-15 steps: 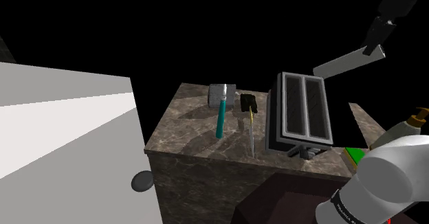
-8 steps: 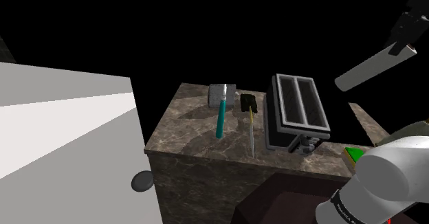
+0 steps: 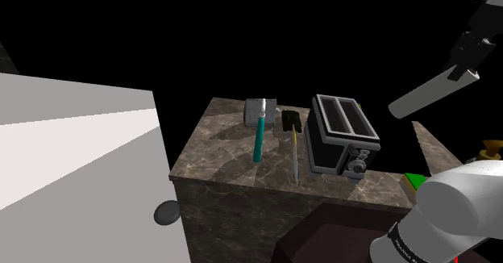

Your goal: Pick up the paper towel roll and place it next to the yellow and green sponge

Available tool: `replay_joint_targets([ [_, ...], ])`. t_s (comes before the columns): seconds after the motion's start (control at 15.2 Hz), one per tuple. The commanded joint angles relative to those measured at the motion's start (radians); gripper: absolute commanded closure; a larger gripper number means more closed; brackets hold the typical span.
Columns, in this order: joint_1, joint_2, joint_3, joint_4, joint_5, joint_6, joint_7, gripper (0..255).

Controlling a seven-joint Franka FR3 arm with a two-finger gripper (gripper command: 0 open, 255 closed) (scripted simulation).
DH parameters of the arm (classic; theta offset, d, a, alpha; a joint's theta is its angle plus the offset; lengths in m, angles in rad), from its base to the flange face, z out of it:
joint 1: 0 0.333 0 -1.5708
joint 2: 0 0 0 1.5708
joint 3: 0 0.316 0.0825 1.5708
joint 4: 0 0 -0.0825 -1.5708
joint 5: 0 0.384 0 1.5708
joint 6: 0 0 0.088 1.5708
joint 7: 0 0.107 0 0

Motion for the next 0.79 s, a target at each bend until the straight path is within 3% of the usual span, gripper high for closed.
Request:
replay_joint_targets([
  [0.0,-0.002,-0.009,-0.005,-0.032,-0.005,0.023,0.002,255],
  [0.73,-0.023,-0.068,-0.036,-0.209,-0.039,0.142,0.01,255],
])
